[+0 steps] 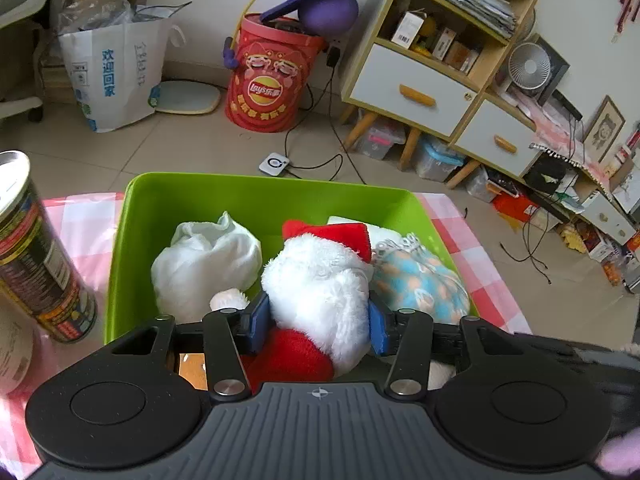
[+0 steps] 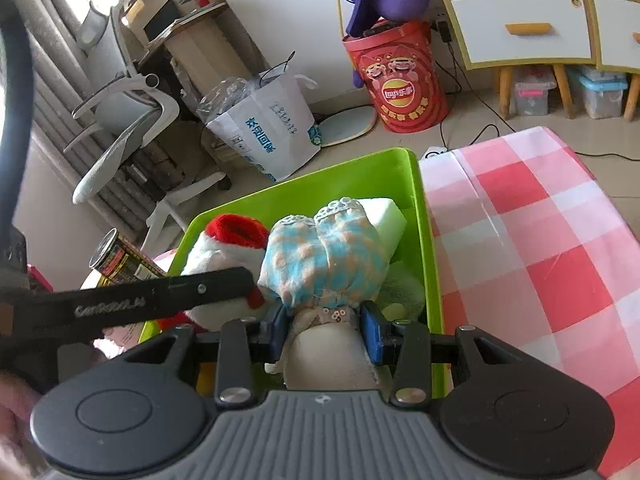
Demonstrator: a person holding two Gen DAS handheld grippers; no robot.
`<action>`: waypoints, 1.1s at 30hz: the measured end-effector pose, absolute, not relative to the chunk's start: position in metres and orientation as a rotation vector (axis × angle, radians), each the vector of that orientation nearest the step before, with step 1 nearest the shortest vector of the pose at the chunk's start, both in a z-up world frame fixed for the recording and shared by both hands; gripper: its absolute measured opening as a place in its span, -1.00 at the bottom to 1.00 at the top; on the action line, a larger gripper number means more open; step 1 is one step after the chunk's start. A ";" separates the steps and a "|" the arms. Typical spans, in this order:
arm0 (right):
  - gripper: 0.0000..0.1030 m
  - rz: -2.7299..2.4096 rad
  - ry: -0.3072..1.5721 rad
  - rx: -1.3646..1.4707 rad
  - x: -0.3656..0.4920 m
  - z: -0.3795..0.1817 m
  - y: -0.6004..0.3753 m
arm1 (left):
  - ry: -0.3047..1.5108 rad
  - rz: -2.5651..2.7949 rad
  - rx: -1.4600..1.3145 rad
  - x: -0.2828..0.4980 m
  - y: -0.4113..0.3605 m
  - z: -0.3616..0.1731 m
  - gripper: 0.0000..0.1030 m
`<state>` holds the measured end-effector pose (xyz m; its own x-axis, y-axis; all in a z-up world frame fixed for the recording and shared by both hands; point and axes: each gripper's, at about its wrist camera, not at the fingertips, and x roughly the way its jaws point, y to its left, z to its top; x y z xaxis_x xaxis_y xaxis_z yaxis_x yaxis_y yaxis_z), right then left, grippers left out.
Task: Organize soft objects
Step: 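Open both tools to drop the Santa plush and doll into the bin, then move both open tools back over the pink bunny and white cloth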
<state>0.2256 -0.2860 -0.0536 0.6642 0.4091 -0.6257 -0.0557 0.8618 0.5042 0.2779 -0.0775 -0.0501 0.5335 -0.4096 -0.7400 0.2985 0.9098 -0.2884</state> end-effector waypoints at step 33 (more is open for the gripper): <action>0.01 0.146 0.796 0.423 0.173 0.006 -0.296 | 0.791 -0.406 -0.160 0.226 -0.054 -0.011 0.74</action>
<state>0.1734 -0.2963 0.0055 0.6947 0.2832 -0.6613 0.0308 0.9067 0.4207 0.2258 -0.0543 -0.0113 0.6312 -0.4118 -0.6572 0.2935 0.9112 -0.2891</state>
